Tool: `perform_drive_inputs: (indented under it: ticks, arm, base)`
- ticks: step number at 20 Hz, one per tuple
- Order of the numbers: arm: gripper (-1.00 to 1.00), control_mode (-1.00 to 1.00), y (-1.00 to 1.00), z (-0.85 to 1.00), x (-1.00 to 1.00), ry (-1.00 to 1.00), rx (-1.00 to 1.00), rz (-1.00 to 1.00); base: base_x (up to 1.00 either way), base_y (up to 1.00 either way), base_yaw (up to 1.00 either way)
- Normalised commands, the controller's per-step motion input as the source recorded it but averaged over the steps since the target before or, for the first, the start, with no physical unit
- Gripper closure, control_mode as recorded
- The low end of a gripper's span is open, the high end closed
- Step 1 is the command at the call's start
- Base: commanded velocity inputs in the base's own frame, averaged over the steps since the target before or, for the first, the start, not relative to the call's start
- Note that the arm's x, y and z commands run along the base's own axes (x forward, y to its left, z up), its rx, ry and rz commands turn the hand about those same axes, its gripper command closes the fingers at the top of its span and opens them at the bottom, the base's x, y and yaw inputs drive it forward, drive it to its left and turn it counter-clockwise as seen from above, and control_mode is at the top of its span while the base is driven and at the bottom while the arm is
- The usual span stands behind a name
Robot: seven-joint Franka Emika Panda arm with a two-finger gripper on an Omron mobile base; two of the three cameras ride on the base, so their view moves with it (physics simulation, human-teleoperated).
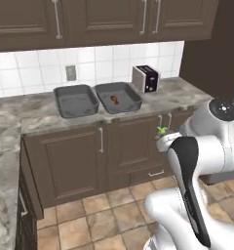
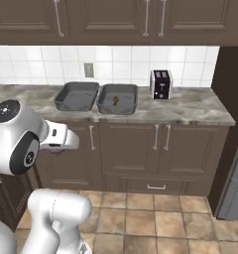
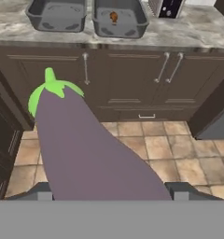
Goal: Place one eggplant and one chicken drumstick in each tupperware on the nearby counter, to pack two identical lunches.
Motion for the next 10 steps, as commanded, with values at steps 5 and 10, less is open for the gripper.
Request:
perform_drive_inputs:
  ticks: [5, 10]
  arm:
    - [1.00, 1.00, 0.00, 0.00, 0.00, 0.00, 0.00, 0.00]
    - [1.00, 1.00, 0.00, 0.00, 0.00, 0.00, 0.00, 0.00]
  base:
    - [1.00, -0.16, -0.10]
    - [1.00, -0.32, -0.03]
